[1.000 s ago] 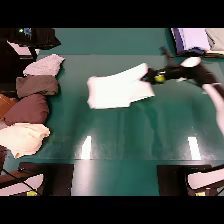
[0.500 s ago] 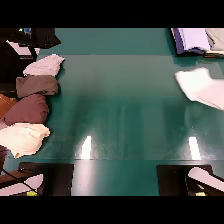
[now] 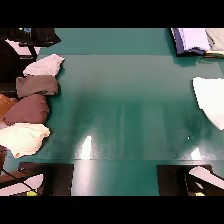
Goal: Fold the shirts.
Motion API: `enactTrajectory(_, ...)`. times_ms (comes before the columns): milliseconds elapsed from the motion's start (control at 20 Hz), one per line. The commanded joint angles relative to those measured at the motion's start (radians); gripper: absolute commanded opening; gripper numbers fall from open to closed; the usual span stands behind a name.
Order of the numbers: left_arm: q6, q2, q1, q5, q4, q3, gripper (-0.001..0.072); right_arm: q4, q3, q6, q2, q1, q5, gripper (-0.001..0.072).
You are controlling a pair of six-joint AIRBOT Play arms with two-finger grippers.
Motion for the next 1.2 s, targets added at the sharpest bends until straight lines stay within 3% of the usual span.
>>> enactTrajectory(0, 0.003, 0.000, 0.000, -0.006, 0.000, 0.000, 0.0025, -0.164, -0.002, 0.047, 0.027, -0.061, 0.049, 0.0703)
enactTrajectory(200, 0.003, 0.000, 0.000, 0.013, -0.001, 0.000, 0.0025, 0.079, -0.002, 0.000, 0.111, -0.023, 0.050, 0.0693)
enactTrajectory(350, 0.004, 0.000, 0.000, 0.018, 0.000, 0.000, 0.0025, 0.165, -0.002, 0.000, 0.182, 0.174, 0.050, 0.0693)
enactTrajectory(550, 0.003, 0.000, 0.000, 0.029, 0.000, 0.000, 0.0025, 0.158, -0.002, 0.000, 0.256, 0.531, 0.025, 0.0671)
enactTrajectory(700, 0.003, 0.000, 0.000, 0.029, -0.001, 0.000, 0.0025, 0.157, -0.002, 0.000, 0.278, 0.767, -0.031, 0.0385)
enactTrajectory(750, 0.003, 0.000, 0.000, 0.029, -0.001, 0.000, 0.0025, 0.157, -0.002, 0.000, 0.277, 0.833, -0.037, 0.0153)
enactTrajectory(800, 0.003, 0.000, 0.000, 0.029, -0.001, 0.000, 0.0025, 0.150, -0.002, 0.000, 0.277, 0.886, -0.037, 0.0013)
enactTrajectory(1150, 0.003, 0.000, 0.000, 0.029, -0.001, 0.000, 0.0025, 0.153, -0.002, 0.001, 0.219, 1.031, 0.006, 0.0013)
